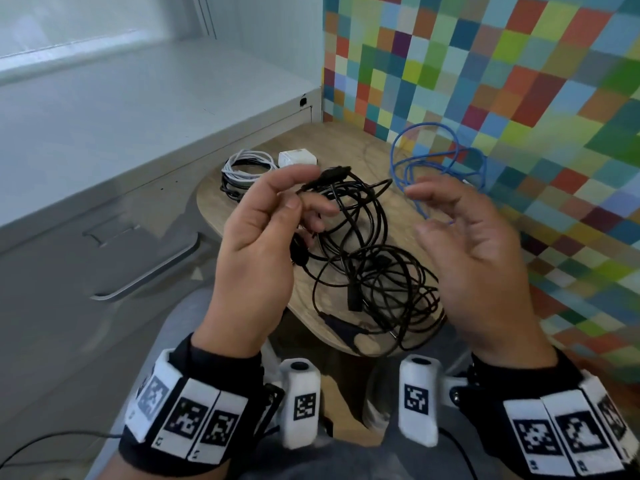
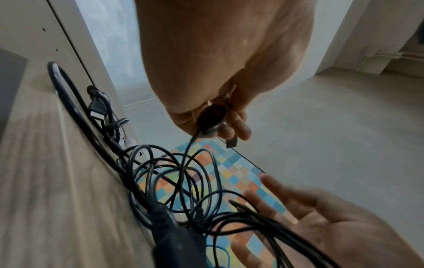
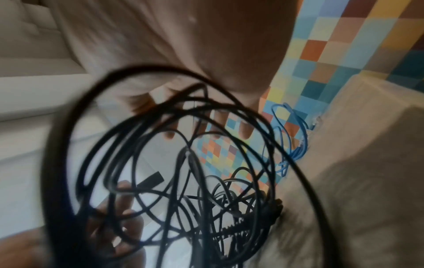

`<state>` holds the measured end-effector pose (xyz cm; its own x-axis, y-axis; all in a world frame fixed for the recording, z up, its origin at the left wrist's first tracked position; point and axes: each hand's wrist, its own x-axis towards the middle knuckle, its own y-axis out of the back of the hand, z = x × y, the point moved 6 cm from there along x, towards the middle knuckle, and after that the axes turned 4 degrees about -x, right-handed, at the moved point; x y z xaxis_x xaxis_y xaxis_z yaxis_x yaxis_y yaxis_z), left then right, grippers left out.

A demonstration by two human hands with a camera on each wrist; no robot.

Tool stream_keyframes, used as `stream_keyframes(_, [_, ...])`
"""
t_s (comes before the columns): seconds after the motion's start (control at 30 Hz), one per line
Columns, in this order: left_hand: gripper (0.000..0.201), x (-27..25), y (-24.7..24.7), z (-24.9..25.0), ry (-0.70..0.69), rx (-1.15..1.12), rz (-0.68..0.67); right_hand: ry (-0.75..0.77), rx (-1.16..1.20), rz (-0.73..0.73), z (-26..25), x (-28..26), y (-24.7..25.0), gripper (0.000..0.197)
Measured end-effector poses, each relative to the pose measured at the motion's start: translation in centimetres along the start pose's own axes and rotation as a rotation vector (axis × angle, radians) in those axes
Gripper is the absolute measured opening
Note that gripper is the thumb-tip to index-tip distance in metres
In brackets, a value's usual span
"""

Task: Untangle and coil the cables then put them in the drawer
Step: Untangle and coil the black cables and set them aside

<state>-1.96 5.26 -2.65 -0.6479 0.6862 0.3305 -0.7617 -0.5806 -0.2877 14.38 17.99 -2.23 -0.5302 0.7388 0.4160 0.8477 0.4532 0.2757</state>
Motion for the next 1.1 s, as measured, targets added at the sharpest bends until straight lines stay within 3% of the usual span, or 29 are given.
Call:
stream_keyframes(0.07, [0.03,0.1,0.1,0.3,-0.033,0.061,0.013,0.034,-0.161,-0.105,-0.7,-0.3,-0.9,0.021])
stream_keyframes(0.2, [0.029,0.5,1.3,0.8,-0.068,0.128,0.078,-0.094,-0.39,-0.319,0.6,-0.7,-2.1,0.055])
stream_keyframes(0.3, [0.029,0.8,2.5,1.1,-0.064,0.122,0.128,-0.158,-0.425,-0.351,1.8,-0.7,-1.9,0.048])
stream_keyframes(0.4, [0.031,0.9,3.1,1.2,-0.052,0.081,0.115,-0.166,-0.335,-0.229,2.1,-0.2,-1.0,0.036])
stream_keyframes(0.57, [0.032,0.6,2.8,1.1,-0.014,0.108,0.058,-0.069,0.003,-0.036,0.7,0.2,1.1,0.036])
stream_keyframes(0.77, [0.035,0.0,1.1,0.7,0.057,0.402,-0.1,0.032,0.437,0.08,-0.7,0.3,2.5,0.035])
stream_keyframes(0.9, [0.029,-0.5,-0.4,0.1,0.081,0.432,-0.192,0.05,0.576,0.048,-1.5,0.0,1.7,0.038])
stream_keyframes(1.0, [0.039,-0.9,-1.2,0.0,0.039,0.451,-0.215,0.033,0.606,-0.043,-1.5,-0.4,0.4,0.033])
stream_keyframes(1.1, [0.017,-1.1,-1.9,0.3,-0.031,0.545,-0.239,0.027,0.601,-0.075,-1.4,-0.5,0.0,0.026])
